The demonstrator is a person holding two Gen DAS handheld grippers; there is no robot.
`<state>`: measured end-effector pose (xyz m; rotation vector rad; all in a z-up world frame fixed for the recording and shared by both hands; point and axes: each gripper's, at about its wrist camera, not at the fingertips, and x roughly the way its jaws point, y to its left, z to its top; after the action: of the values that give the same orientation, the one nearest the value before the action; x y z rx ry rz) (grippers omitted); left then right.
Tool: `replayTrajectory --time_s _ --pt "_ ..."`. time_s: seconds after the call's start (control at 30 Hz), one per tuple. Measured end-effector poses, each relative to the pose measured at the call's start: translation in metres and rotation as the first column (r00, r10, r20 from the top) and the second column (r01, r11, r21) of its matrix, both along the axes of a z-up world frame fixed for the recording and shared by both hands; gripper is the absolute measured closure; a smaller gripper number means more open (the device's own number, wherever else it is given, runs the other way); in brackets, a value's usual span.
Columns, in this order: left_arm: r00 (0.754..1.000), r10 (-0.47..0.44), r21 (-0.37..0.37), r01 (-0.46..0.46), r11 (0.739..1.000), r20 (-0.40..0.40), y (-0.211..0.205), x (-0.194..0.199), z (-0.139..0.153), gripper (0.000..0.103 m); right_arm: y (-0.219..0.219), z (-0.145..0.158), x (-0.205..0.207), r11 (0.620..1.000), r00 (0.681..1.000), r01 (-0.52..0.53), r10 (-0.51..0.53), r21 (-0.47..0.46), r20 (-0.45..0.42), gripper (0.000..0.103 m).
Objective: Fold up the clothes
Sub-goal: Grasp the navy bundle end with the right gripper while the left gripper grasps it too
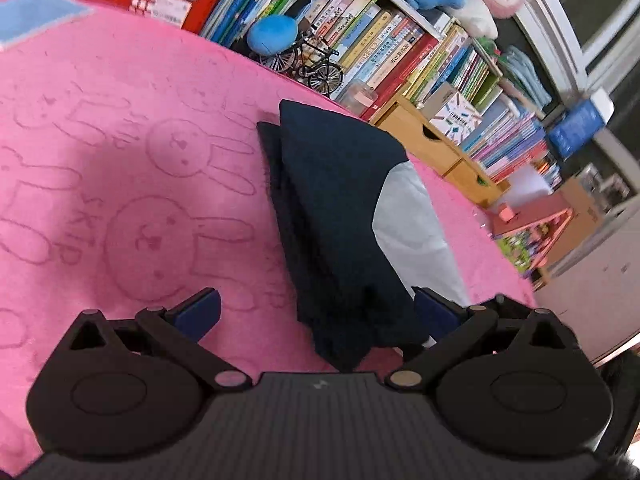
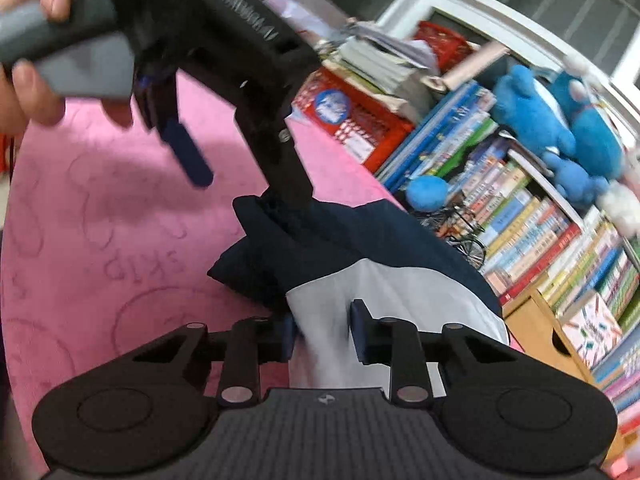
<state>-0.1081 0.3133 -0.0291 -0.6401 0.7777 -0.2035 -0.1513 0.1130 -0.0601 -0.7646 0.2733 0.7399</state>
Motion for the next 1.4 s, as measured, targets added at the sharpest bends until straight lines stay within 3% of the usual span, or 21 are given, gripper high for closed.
replayTrajectory --time_s 0.17,0.3,0.4,0.47,0.53,0.6,0.67,0.7,0.77,0.9,0.93,1.03,1.13,1.23,1.3,1.4 --pt "0.999 -0.033 -0.159 0.028 0.987 -0.031 0.006 0.031 -0.017 0.0 -0.011 0.018 0.011 0.996 0.999 0.039 -0.037 0.079 -0.033 0.075" --pt "0.998 -0.052 -0.36 0.032 0.933 -0.046 0.01 0.056 -0.032 0.0 -0.026 0.029 0.019 0.989 0.996 0.079 -0.073 0.127 -0.052 0.075" --pt "0.997 -0.061 -0.413 0.034 0.91 -0.052 0.006 0.072 -0.039 0.0 -0.04 0.036 0.029 0.978 0.989 0.121 -0.104 0.172 -0.106 0.075" --pt "0.997 -0.056 -0.405 0.027 0.914 -0.059 0.003 0.079 -0.039 0.0 -0.048 0.036 0.033 0.972 0.981 0.107 -0.069 0.211 -0.179 0.075" --pt "0.997 -0.039 -0.387 0.01 0.922 -0.067 0.003 0.086 -0.039 0.0 -0.055 0.037 0.032 0.966 0.961 0.039 0.034 0.256 -0.274 0.074" --pt "0.997 -0.017 -0.374 -0.012 0.927 -0.075 0.004 0.09 -0.038 0.0 -0.066 0.039 0.033 0.94 0.908 -0.01 0.152 0.342 -0.391 0.069" --pt "0.998 0.002 -0.343 -0.025 0.939 -0.067 0.004 0.089 -0.035 0.0 -0.079 0.044 0.035 0.905 0.844 -0.023 0.246 0.425 -0.477 0.045" --pt "0.998 0.0 -0.317 -0.018 0.948 -0.057 0.002 0.089 -0.034 0.0 -0.089 0.047 0.037 0.891 0.833 -0.004 0.254 0.454 -0.491 0.04" --pt "0.999 -0.013 -0.257 0.002 0.966 -0.044 -0.001 0.089 -0.03 0.0 -0.111 0.054 0.047 0.863 0.819 0.053 0.25 0.502 -0.516 0.03" --pt "0.997 -0.058 -0.151 0.049 0.987 -0.055 -0.004 0.091 -0.027 0.001 -0.163 0.058 0.09 0.803 0.779 0.257 0.157 0.537 -0.607 0.022" --pt "0.996 -0.071 -0.137 0.063 0.989 -0.056 -0.004 0.092 -0.026 0.001 -0.175 0.056 0.107 0.784 0.755 0.319 0.13 0.533 -0.642 0.022" --pt "0.994 -0.081 -0.106 0.073 0.992 -0.068 -0.002 0.096 -0.023 0.001 -0.2 0.034 0.158 0.714 0.641 0.489 0.096 0.501 -0.762 0.022" --pt "0.995 -0.075 -0.074 0.069 0.995 -0.069 -0.003 0.101 -0.022 0.002 -0.204 0.01 0.194 0.68 0.57 0.564 0.09 0.468 -0.817 0.022" --pt "0.995 -0.07 -0.042 0.068 0.997 -0.064 -0.005 0.104 -0.022 0.01 -0.194 -0.006 0.219 0.678 0.549 0.589 0.065 0.44 -0.834 0.022" --pt "0.996 -0.06 0.013 0.06 0.998 -0.06 -0.008 0.104 -0.021 0.029 -0.185 -0.016 0.234 0.671 0.531 0.599 0.075 0.437 -0.844 0.022" --pt "0.998 -0.05 0.085 0.053 0.995 -0.039 -0.013 0.103 -0.022 0.044 -0.183 -0.026 0.248 0.639 0.527 0.611 0.112 0.467 -0.843 0.023"
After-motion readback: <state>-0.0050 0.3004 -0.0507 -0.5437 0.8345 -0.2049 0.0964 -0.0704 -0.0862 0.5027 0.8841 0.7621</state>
